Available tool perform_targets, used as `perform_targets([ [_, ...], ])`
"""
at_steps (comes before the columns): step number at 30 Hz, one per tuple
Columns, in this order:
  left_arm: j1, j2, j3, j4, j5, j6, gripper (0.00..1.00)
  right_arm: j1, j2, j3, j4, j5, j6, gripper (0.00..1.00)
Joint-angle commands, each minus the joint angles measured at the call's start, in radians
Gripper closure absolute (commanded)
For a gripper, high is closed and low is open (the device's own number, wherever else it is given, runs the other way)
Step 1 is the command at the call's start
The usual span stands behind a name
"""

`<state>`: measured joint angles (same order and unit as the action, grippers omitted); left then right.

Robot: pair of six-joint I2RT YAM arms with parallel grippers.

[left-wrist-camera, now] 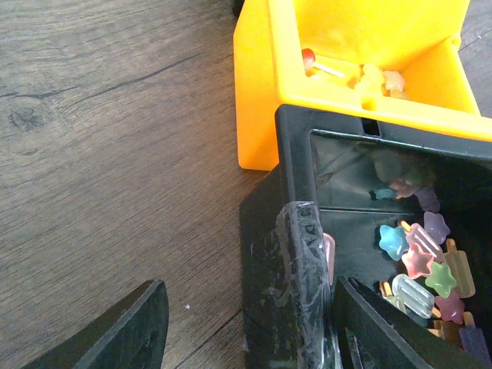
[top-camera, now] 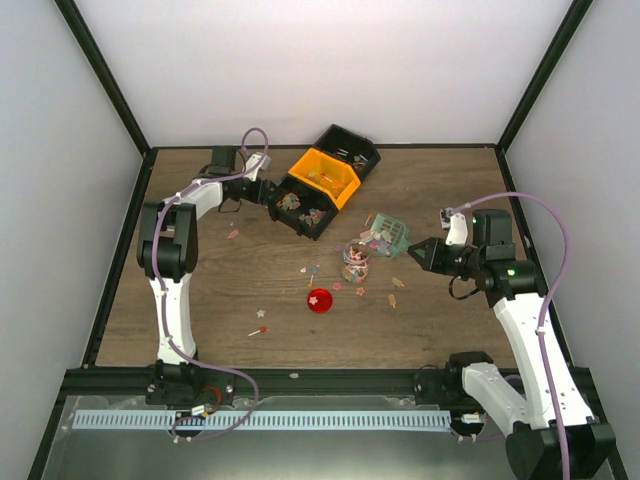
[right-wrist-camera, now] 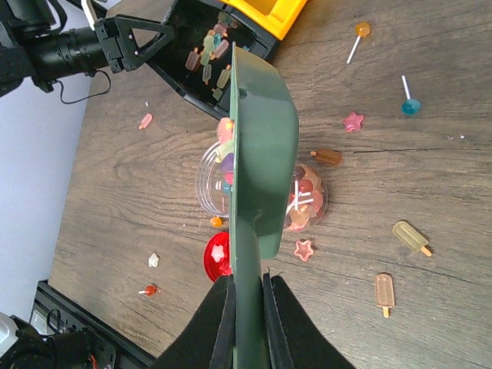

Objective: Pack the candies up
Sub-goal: Place the fake candies in the packing bottle.

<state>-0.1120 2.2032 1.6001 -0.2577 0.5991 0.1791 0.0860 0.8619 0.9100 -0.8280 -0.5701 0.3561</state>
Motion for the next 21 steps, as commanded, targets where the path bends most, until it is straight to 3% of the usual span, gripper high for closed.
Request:
perform_targets([
  [1,0.005,0.001,-0.024,-0.015,0.0,0.005,0.4,0.037,0.005,0.055,-0.01,0.041,-0.001,0.99],
  [21,0.009,0.003,-0.023,-0.015,0.0,0.005,0.4,0.08,0.015,0.095,-0.05,0.085,0.003,0.99],
])
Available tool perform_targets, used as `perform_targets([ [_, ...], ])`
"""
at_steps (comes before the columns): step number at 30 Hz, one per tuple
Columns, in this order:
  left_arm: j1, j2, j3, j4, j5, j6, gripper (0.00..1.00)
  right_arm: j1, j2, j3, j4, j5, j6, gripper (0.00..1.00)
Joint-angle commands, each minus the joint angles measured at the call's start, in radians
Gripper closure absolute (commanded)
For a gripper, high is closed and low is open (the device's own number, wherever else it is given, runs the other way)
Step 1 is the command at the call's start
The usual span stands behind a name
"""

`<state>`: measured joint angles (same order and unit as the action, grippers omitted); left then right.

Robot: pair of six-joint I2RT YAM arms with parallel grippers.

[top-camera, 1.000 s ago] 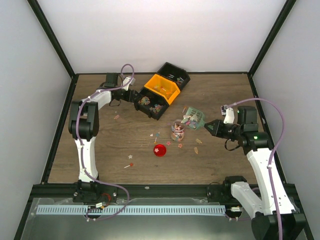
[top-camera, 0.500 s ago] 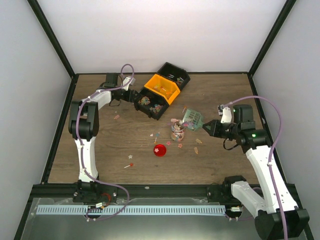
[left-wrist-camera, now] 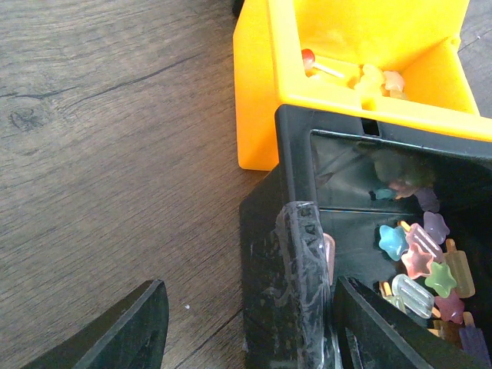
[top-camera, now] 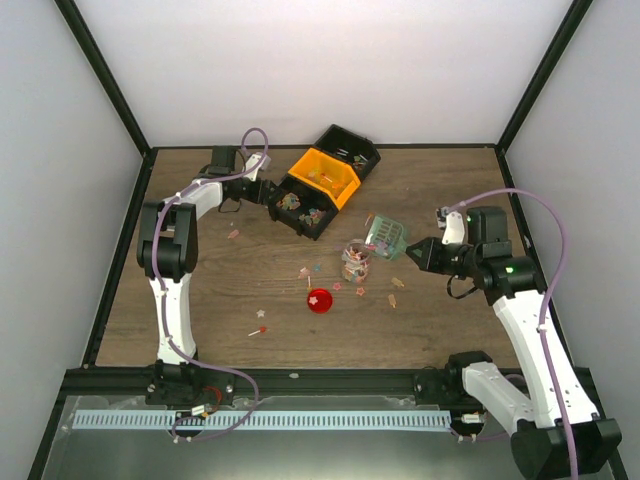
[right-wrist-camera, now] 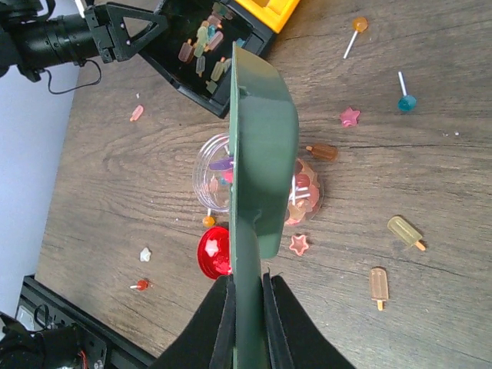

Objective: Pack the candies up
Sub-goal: Place the fake candies in the packing bottle.

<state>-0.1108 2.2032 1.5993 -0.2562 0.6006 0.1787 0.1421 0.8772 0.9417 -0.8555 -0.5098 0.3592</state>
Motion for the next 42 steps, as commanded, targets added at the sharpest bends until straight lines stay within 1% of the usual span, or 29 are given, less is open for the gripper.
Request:
perform_targets([
  [1,0.008,0.003,-0.022,-0.017,-0.002,0.005,0.4,0.038,0.002,0.069,-0.026,0.039,0.003,0.99],
  [8,0.007,0.0,-0.025,-0.015,0.002,0.005,0.4,0.14,0.026,0.093,-0.031,0.14,0.047,0.99],
  [17,0.008,-0.002,-0.027,-0.015,0.001,0.005,0.4,0.146,0.033,0.135,-0.058,0.2,0.039,0.99],
  [29,0.009,-0.002,-0.028,-0.017,-0.007,0.003,0.4,0.146,0.038,0.167,-0.071,0.2,0.022,0.99],
  [33,0.008,0.001,-0.024,-0.017,-0.009,0.002,0.4,0.148,0.047,0.166,-0.06,0.169,0.026,0.99],
  [39,0.008,-0.001,-0.024,-0.02,-0.013,0.005,0.4,0.221,0.071,0.192,-0.079,0.258,0.049,0.99],
  [42,0.008,0.0,-0.023,-0.018,-0.009,0.003,0.4,0.236,0.09,0.204,-0.096,0.289,0.046,0.99],
])
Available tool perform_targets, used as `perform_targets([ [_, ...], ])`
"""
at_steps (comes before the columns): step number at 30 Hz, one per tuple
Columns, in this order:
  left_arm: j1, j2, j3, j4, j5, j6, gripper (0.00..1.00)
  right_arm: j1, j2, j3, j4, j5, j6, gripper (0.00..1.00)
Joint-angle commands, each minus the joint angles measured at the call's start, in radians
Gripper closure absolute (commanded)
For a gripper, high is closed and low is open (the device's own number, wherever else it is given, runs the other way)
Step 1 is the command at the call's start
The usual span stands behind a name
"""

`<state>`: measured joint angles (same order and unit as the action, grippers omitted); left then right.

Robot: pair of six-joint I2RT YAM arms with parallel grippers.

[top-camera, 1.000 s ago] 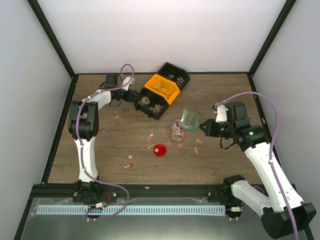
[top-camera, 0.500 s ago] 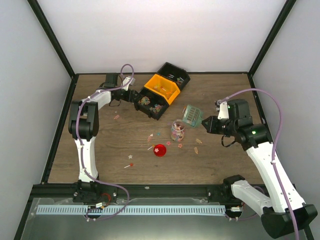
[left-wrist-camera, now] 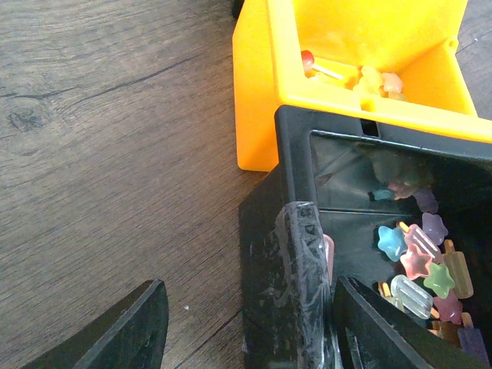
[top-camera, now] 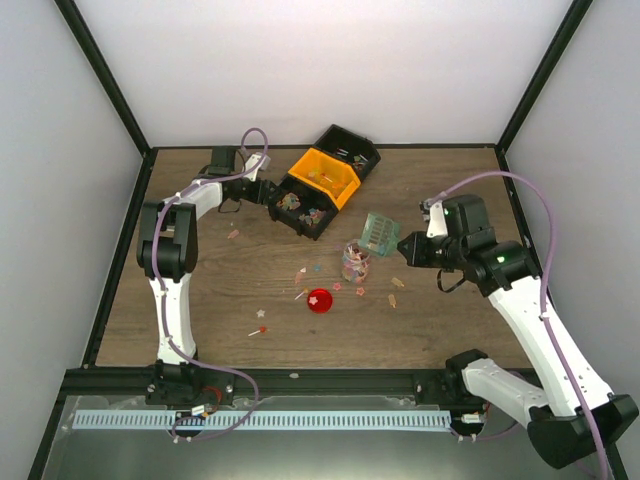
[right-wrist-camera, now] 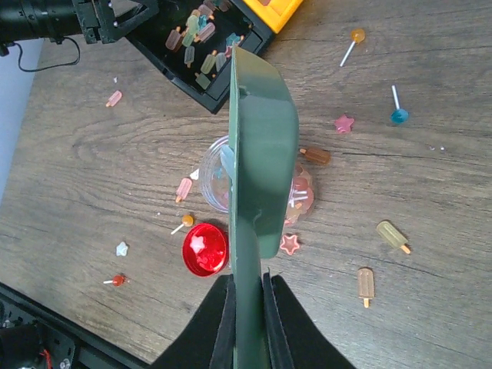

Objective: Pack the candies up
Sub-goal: Place the fake candies in the packing bottle.

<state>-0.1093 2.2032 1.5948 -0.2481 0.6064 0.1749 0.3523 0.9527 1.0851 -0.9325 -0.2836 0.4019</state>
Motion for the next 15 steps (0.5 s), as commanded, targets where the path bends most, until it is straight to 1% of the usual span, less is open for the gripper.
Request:
perform_targets([
  [1,0.007,0.0,-0.019,-0.028,-0.015,0.008,0.4,0.027,0.014,0.063,-0.019,0.066,0.002,0.99],
  [10,0.008,0.004,-0.016,-0.028,-0.016,0.007,0.4,0.032,0.027,0.103,-0.05,0.093,-0.008,0.99],
  [15,0.01,0.004,-0.015,-0.028,-0.016,0.006,0.4,0.076,0.041,0.13,-0.071,0.135,0.007,0.99],
])
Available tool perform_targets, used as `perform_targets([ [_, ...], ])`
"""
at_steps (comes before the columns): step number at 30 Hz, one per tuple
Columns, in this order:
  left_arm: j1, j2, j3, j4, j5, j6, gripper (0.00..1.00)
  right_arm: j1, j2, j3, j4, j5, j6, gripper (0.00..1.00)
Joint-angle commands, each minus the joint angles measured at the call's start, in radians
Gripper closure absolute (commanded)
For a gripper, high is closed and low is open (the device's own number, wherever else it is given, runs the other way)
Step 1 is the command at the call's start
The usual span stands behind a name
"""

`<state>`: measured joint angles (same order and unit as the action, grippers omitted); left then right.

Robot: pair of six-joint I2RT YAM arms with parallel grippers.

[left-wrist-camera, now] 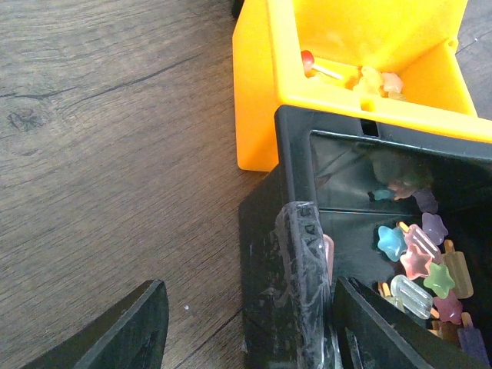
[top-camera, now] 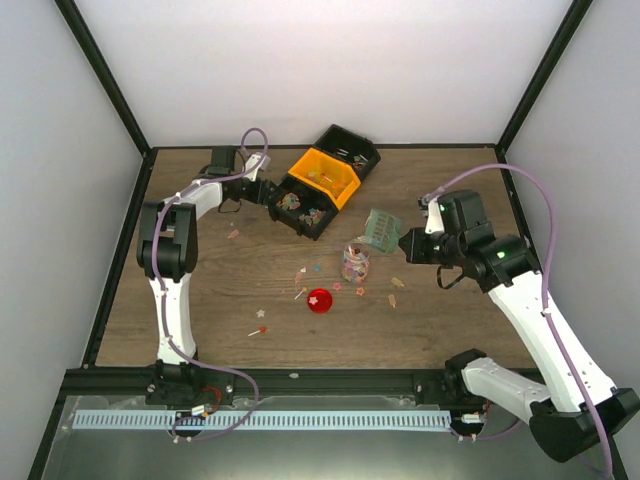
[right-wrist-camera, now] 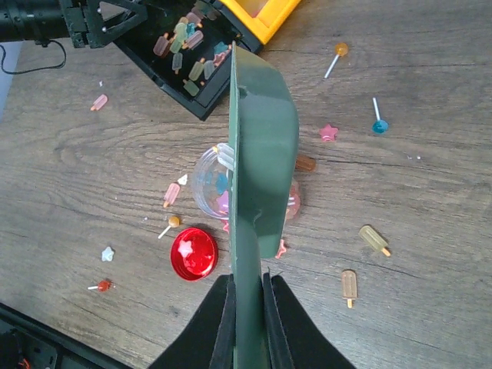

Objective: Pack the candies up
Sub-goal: Place the fake candies in the packing bottle.

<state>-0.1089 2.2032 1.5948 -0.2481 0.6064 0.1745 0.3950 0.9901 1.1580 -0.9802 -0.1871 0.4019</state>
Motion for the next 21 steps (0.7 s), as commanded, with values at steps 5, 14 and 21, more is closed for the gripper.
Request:
perform_targets([
  [5,0.009,0.003,-0.016,-0.028,-0.015,0.01,0.4,0.057,0.006,0.054,-0.03,0.057,0.018,0.99],
  [14,0.011,0.004,-0.015,-0.029,-0.014,0.008,0.4,0.094,0.021,0.084,-0.07,0.092,0.039,0.99],
  [21,0.014,0.002,-0.018,-0.028,-0.005,0.007,0.4,0.192,0.071,0.131,-0.112,0.199,0.095,0.99],
])
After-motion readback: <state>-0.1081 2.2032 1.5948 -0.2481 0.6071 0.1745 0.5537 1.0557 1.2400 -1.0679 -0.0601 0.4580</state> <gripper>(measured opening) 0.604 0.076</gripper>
